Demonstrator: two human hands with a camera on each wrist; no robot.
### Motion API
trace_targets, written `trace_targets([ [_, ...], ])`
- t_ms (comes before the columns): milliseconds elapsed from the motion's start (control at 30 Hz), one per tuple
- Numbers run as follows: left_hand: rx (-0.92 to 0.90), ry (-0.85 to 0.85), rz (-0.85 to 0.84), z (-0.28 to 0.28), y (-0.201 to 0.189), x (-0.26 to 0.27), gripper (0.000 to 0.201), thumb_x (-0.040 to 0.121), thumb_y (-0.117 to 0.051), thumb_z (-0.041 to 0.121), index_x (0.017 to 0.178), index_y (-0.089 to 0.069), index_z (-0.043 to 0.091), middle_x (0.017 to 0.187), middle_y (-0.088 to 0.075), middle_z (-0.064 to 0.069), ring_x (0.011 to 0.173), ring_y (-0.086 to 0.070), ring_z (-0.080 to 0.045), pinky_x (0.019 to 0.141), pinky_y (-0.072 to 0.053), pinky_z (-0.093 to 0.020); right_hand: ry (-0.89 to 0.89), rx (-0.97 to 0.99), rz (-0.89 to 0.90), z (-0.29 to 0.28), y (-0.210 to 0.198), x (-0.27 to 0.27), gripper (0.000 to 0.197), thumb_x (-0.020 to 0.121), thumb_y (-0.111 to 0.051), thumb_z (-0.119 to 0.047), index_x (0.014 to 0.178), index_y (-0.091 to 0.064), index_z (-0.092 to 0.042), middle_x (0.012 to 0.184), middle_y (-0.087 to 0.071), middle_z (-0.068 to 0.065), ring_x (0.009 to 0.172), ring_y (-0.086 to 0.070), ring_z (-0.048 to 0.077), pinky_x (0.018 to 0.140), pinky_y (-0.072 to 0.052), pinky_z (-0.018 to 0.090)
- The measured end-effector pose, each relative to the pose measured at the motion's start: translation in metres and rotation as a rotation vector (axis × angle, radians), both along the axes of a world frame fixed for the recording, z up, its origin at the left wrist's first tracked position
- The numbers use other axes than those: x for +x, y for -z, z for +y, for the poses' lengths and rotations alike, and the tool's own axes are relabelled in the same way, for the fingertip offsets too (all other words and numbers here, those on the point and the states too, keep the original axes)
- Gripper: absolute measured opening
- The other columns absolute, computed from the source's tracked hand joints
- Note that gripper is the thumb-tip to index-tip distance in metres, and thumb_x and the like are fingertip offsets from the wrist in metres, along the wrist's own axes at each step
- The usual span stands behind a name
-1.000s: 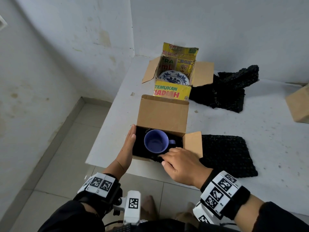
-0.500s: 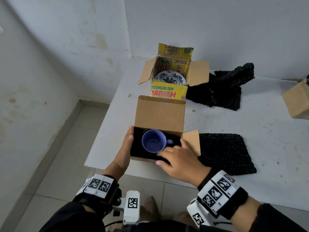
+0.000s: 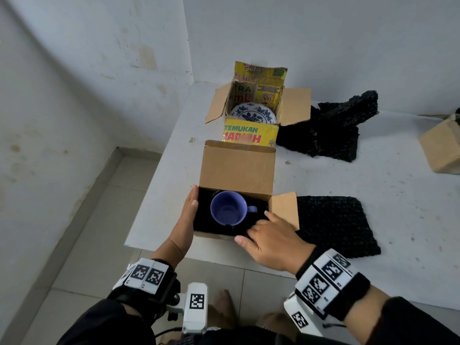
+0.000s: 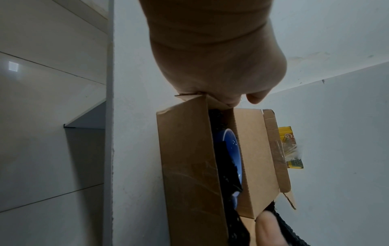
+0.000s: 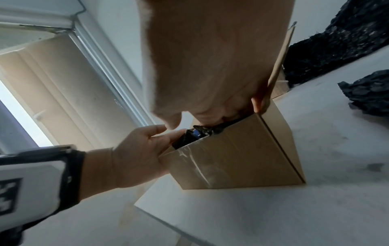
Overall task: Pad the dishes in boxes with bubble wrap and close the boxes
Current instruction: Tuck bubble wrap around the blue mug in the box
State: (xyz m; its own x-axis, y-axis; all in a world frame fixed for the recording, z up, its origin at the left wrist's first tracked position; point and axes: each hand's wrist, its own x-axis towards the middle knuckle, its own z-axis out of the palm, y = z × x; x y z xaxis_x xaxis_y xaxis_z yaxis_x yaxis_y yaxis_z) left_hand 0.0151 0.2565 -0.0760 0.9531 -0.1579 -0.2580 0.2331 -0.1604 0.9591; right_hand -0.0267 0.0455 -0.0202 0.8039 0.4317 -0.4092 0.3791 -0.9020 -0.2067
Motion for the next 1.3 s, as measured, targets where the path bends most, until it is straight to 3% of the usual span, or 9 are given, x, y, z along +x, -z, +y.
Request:
trace_targets([
  [167,-0.010,0.003,0.000,-0.001,-0.004,-0.002,0.073,0.087,-0.024,0.063,0.151,-0.019,0.027,0.157,-0.023,0.007,0.143,-0.021,-0.008,0.120,-0.018,-0.042,0.075,0.065,0.069,-0.009,-0.009,0.023,0.035,0.098,-0.037,-0.035,0.105,-0.067,-0.019,0.111,-0.065,0.000,0.119,-0.048,0.021,0.114,-0.019,0.031],
  [267,-0.018,0.006,0.008,0.000,-0.003,-0.001,0.077,0.085,-0.026,0.065,0.151,-0.018,0.027,0.157,-0.022,0.007,0.144,-0.021,-0.008,0.119,-0.018,-0.043,0.120,0.165,-0.058,-0.013,-0.009,0.025,0.030,0.089,-0.051,-0.011,0.110,-0.068,-0.024,0.112,-0.060,0.002,0.108,-0.050,0.023,0.085,-0.041,0.032],
  [400,-0.026,-0.004,0.004,-0.003,-0.008,-0.004,0.071,0.088,-0.023,0.053,0.152,-0.013,0.023,0.158,-0.015,0.008,0.144,-0.015,-0.005,0.120,-0.014,-0.035,0.126,0.203,-0.207,-0.009,0.001,0.016,0.025,0.064,-0.063,0.008,0.074,-0.067,-0.014,0.074,-0.059,0.002,0.072,-0.057,0.026,0.049,-0.042,0.034],
  [533,-0.024,-0.003,0.009,-0.003,-0.008,-0.004,0.071,0.088,-0.022,0.051,0.152,-0.012,0.022,0.159,-0.013,0.009,0.144,-0.013,-0.004,0.120,-0.013,-0.029,0.073,0.087,-0.111,-0.003,0.003,0.007,0.023,0.086,-0.046,-0.013,0.096,-0.066,-0.012,0.097,-0.063,0.004,0.094,-0.055,0.024,0.071,-0.046,0.036],
  [733,-0.033,0.010,-0.018,0.000,0.000,-0.002,0.075,0.087,-0.026,0.062,0.151,-0.016,0.025,0.157,-0.019,0.010,0.143,-0.018,-0.004,0.120,-0.016,-0.038,0.018,-0.015,0.053,0.003,0.000,0.001,0.068,0.092,-0.009,-0.053,0.097,-0.065,-0.015,0.111,-0.052,0.003,0.108,-0.043,0.021,0.098,-0.028,0.033],
  [933,-0.030,0.002,0.002,-0.001,-0.006,-0.003,0.071,0.089,-0.026,0.057,0.151,-0.017,0.025,0.158,-0.019,0.009,0.143,-0.018,-0.004,0.120,-0.015,-0.035,0.156,0.235,0.072,-0.001,-0.009,0.010,0.040,0.098,-0.034,-0.047,0.112,-0.062,-0.022,0.113,-0.058,-0.003,0.103,-0.055,0.020,0.077,-0.044,0.032],
  [1033,-0.036,-0.006,0.010,-0.003,-0.012,-0.005,0.070,0.088,-0.024,0.053,0.151,-0.015,0.024,0.158,-0.016,0.010,0.143,-0.016,-0.002,0.119,-0.014,-0.028,0.083,0.201,0.054,0.002,-0.012,0.001,0.044,0.097,-0.031,-0.052,0.131,-0.049,-0.032,0.127,-0.055,-0.005,0.111,-0.054,0.022,0.086,-0.044,0.033],
  [1167,-0.029,0.017,-0.012,0.001,-0.003,-0.002,0.074,0.087,-0.027,0.064,0.151,-0.019,0.027,0.157,-0.023,0.008,0.143,-0.021,-0.008,0.120,-0.018,-0.043,0.049,0.032,0.080,0.019,-0.007,0.001,0.069,0.085,-0.002,-0.070,0.132,-0.043,-0.041,0.129,-0.052,0.008,0.116,-0.046,0.033,0.095,-0.035,0.040],
  [1300,-0.010,0.027,-0.012,0.003,-0.001,-0.001,0.071,0.089,-0.028,0.063,0.150,-0.021,0.028,0.156,-0.026,0.006,0.143,-0.023,-0.012,0.118,-0.020,-0.048,0.146,-0.050,0.245,0.035,-0.001,0.005,0.058,0.089,-0.004,-0.067,0.137,-0.032,-0.050,0.142,-0.036,0.015,0.128,-0.031,0.039,0.106,-0.024,0.051],
])
